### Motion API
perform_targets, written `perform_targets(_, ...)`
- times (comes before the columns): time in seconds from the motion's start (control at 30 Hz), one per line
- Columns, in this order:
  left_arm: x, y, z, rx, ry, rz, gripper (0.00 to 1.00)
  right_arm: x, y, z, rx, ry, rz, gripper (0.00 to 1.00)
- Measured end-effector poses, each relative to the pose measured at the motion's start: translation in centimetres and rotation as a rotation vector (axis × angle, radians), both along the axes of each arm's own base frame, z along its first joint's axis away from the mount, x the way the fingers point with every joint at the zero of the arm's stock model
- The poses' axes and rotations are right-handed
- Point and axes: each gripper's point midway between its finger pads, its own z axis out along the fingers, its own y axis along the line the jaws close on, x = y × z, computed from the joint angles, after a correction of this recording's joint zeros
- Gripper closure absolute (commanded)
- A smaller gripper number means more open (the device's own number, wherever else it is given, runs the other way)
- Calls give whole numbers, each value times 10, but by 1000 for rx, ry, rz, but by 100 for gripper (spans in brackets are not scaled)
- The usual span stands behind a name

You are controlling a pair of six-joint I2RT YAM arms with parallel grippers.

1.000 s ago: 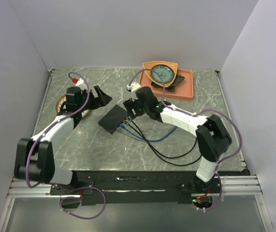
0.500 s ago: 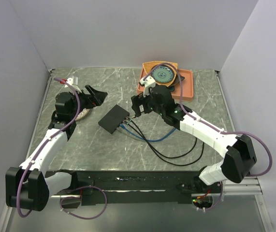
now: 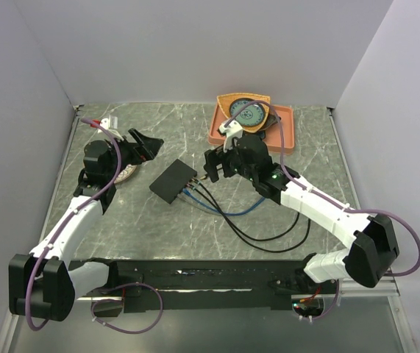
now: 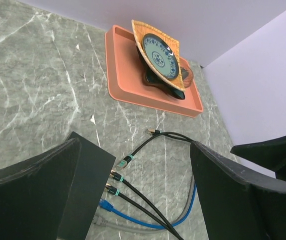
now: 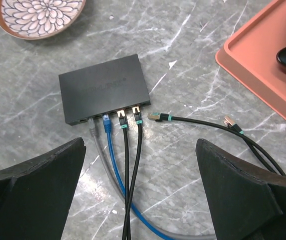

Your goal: Insert the plug into the switch port

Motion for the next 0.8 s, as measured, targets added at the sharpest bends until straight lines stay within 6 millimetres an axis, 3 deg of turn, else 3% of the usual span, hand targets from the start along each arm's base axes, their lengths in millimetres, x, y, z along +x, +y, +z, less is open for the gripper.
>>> perform_targets(0.6,-10,3,17,-7,-73,6,4,-20,11,21,85,-16,109,1)
perform_targets(0.8,-18,14,33,-4,-122,66,4,-37,2,24,107,-34,128,1)
